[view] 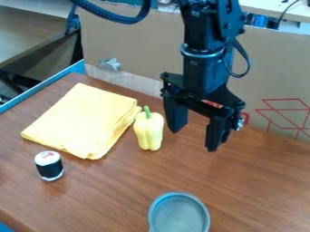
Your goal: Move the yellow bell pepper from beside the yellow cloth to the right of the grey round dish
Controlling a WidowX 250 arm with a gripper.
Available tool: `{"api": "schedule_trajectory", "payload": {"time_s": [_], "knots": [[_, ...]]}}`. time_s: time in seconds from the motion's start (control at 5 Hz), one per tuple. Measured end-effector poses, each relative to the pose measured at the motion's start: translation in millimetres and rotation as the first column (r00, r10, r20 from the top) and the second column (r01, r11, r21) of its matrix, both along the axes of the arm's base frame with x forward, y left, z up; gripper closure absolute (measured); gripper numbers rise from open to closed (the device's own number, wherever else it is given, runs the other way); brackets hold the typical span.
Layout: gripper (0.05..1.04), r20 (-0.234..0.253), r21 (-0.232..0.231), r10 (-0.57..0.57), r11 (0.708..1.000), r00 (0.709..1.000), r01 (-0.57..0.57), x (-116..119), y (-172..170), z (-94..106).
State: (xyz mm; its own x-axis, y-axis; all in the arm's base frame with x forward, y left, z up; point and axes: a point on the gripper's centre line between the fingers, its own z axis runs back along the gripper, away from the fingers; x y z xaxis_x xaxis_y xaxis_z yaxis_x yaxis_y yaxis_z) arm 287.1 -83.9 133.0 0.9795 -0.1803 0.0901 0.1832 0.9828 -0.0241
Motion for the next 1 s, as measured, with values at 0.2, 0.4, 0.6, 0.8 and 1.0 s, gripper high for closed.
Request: {"api": "schedule_trajectory", "payload": {"time_s": [0.2, 0.4, 0.6, 0.8, 1.0], "knots": [[0.082, -0.021, 0.006, 0.0, 1.0, 1.0, 0.0, -1, 0, -6.1], [0.082, -0.011, 0.011, 0.027, 1.0, 1.0, -0.027, -1, 10, -2.3], [0.082, -0.005, 0.017, 0.073, 0.997, 0.997, -0.073, -2, 32, 8.0], [0.082, -0.017, 0.025, 0.095, 0.995, 0.995, -0.095, 0, 52, 11.6], [0.082, -0.029, 0.047, 0.139, 0.989, 0.99, -0.137, -1, 76, 11.5]]}}
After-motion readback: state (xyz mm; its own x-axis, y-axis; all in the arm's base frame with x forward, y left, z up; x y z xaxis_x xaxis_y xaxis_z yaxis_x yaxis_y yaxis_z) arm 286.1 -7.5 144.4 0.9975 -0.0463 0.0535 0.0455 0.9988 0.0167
